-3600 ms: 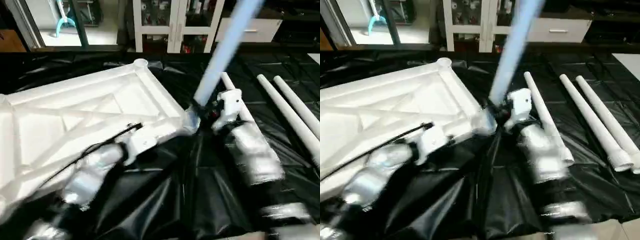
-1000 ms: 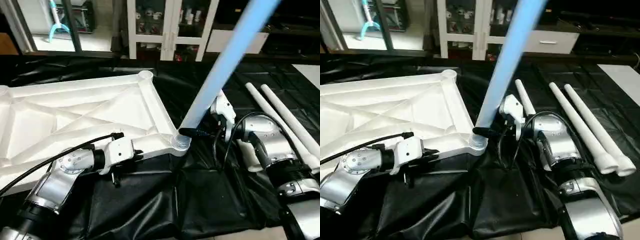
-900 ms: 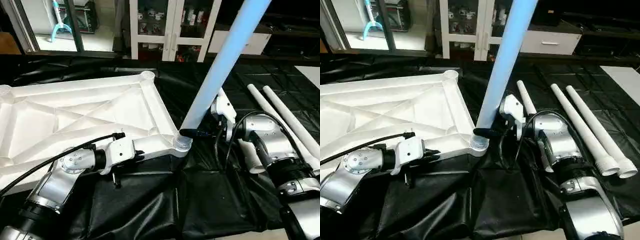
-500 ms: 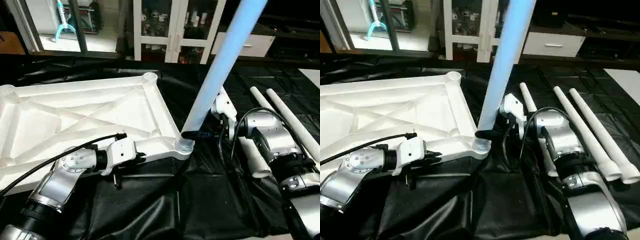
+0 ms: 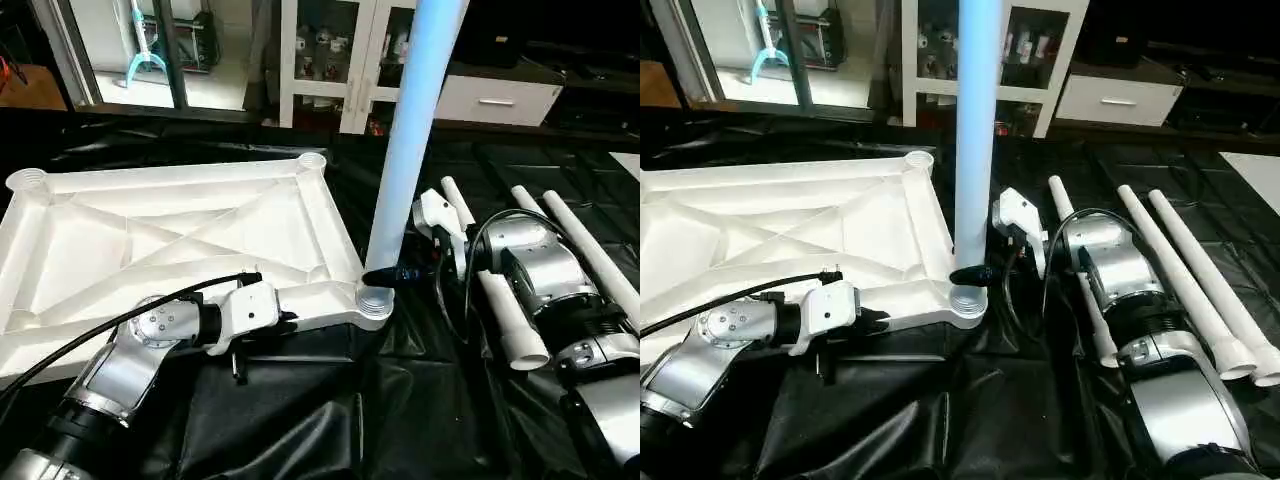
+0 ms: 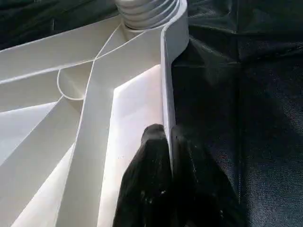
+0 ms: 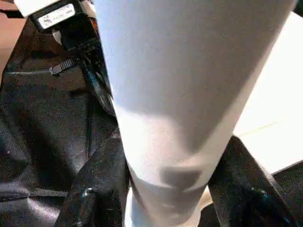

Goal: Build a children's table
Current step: Insert table leg to table base

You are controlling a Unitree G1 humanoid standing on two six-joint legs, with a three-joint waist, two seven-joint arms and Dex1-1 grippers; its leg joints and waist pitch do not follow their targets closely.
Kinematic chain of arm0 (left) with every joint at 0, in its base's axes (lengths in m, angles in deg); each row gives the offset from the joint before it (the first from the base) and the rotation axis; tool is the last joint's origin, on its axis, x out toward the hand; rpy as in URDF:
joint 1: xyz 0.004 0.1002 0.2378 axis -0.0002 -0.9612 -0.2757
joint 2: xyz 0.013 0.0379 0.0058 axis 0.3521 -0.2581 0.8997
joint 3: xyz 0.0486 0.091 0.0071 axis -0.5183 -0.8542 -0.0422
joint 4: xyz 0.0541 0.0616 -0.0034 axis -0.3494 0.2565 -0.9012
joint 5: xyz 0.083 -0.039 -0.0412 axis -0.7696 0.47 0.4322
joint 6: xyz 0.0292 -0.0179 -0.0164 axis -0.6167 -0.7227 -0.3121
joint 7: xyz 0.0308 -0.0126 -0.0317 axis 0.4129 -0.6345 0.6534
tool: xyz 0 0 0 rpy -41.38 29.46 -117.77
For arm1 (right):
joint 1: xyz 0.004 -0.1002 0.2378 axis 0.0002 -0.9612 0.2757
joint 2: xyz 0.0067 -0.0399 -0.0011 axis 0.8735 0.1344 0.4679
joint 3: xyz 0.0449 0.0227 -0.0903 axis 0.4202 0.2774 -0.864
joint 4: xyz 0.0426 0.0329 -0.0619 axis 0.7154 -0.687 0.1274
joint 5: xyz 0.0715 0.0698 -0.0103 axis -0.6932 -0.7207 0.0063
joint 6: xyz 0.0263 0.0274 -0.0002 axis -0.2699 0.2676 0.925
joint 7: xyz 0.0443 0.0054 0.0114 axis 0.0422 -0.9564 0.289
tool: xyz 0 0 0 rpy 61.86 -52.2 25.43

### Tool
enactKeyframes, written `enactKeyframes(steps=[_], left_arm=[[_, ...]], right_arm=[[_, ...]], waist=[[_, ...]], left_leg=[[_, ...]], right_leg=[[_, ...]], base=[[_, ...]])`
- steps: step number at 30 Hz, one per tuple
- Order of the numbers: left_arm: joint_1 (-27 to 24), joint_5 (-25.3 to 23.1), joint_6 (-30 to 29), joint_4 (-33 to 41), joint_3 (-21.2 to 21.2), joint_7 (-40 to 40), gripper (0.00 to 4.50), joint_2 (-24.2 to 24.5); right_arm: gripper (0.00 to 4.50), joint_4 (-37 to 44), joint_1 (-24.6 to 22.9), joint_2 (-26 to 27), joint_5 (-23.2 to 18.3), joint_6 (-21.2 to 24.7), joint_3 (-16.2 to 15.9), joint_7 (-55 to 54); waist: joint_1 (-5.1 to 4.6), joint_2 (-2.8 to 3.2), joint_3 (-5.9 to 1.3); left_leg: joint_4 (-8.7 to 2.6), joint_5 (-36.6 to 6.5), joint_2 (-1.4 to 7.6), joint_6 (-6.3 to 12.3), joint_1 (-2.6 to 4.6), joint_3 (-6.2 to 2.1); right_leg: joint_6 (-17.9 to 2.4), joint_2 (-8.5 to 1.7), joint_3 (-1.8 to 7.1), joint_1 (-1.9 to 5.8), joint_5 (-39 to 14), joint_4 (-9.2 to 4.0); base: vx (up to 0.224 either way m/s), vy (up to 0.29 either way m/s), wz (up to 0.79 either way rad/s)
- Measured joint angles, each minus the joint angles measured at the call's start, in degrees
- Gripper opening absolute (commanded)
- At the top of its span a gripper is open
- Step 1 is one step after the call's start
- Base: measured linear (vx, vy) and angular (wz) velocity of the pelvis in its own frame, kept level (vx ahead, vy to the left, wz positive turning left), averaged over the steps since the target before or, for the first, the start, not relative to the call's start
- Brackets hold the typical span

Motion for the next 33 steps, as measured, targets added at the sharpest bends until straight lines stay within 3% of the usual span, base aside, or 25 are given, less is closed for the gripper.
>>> enactKeyframes(steps=[2,3,5,14,25,33], left_arm=[[0.0,-0.2,0.1,0.1,0.0,0.3,0.10,-0.1],[-0.1,-0.7,0.2,0.6,0.0,0.8,0.10,-0.3],[-0.4,-1.0,0.5,1.3,-0.2,1.4,0.10,-0.8],[-1.0,-1.4,0.6,2.4,-0.4,1.5,0.10,-1.1],[-1.2,-1.9,1.1,2.5,-0.5,1.8,0.10,-1.2],[-1.2,-2.5,1.5,2.5,-0.4,2.4,0.10,-1.4]], right_arm=[[1.84,-0.6,-1.0,1.8,-0.7,-0.5,2.2,-2.3],[1.84,-0.5,-3.8,4.1,-3.1,-0.8,5.4,-5.5],[1.84,-0.3,-6.5,6.0,-6.0,-1.3,8.2,-9.1],[1.84,10.4,-16.9,6.7,-11.7,-0.8,13.9,-12.3],[1.84,23.7,-27.4,6.5,-15.8,0.5,16.2,-14.9],[1.84,25.7,-29.6,6.3,-15.9,-1.2,16.1,-16.1]], waist=[[0.02,-0.07,-0.03],[0.26,-0.20,0.02],[0.44,0.14,0.28],[0.74,0.31,0.38],[0.64,0.44,0.51],[0.55,0.37,0.55]], left_leg=[[-0.01,0.0,0.01,-0.01,0.00,0.00],[-0.04,0.0,0.04,-0.02,-0.06,0.00],[-0.03,0.0,0.02,-0.06,-0.17,0.21],[-0.08,0.0,0.05,0.01,-0.34,0.37],[-0.09,0.0,0.08,-0.01,-0.38,0.38],[-0.09,0.0,0.06,-0.01,-0.44,0.38]], right_leg=[[0.0,0.01,0.00,-0.01,0.0,0.01],[0.0,0.01,-0.03,-0.06,0.0,0.01],[0.0,-0.08,0.03,-0.10,0.0,-0.03],[0.0,-0.14,0.17,0.00,-0.2,-0.05],[0.0,-0.15,0.20,0.04,-0.3,-0.12],[0.0,-0.18,0.20,0.04,-0.3,-0.15]], base=[[0.000,0.000,0.00],[0.000,0.000,0.00],[0.000,0.000,0.00],[0.000,0.000,0.00],[0.000,0.000,0.00],[0.000,0.000,0.00]])
